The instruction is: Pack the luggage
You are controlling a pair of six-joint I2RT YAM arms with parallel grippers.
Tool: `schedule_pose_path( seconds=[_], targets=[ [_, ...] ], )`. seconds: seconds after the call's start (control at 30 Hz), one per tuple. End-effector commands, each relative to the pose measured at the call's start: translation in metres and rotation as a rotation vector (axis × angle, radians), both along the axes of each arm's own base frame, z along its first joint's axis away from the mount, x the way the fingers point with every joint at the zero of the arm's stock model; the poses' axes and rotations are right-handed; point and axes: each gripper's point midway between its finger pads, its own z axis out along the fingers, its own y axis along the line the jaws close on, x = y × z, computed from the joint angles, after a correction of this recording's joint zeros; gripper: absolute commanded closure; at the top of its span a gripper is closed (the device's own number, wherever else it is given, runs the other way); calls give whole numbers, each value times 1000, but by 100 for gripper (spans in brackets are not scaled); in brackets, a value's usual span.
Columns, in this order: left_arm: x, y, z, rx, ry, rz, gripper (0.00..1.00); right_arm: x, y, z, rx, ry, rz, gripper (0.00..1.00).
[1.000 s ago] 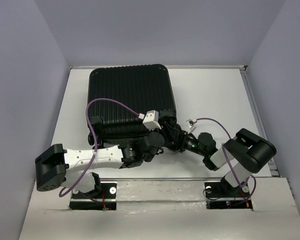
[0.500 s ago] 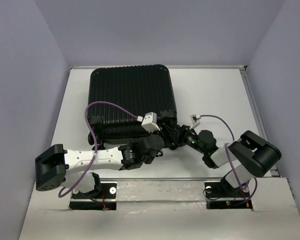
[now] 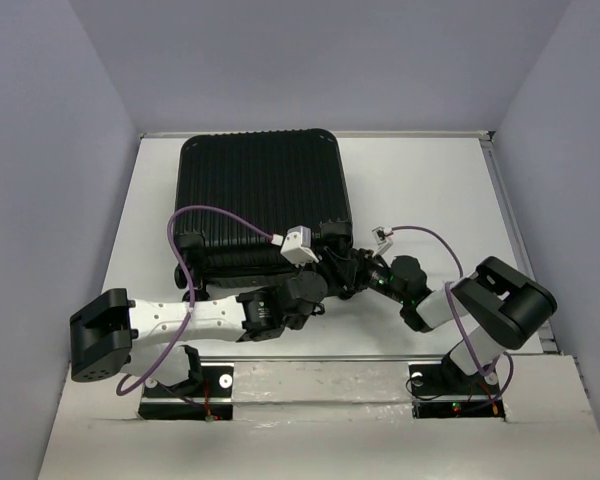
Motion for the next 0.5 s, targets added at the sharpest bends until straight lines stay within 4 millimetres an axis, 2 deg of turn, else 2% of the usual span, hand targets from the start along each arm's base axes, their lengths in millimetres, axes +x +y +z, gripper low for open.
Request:
schedule_pose_path(
  seconds=[0.0,0.2,0.4,0.47],
  targets=[
    [-10,-12,69,-275,-56,-21,94,-7,-6,158,366,-497,-10,58],
    [-11,-13,67,-267,-58,-20,94,-10,-9,158,374,-489,-10,59],
    [-12,-11,65,-266,-55,-14,94,-9,-3,152,372,-461,14,56],
    [-13,-12,67,-269,-57,-19,94,-5,2,150,371,-452,24,58]
  ],
)
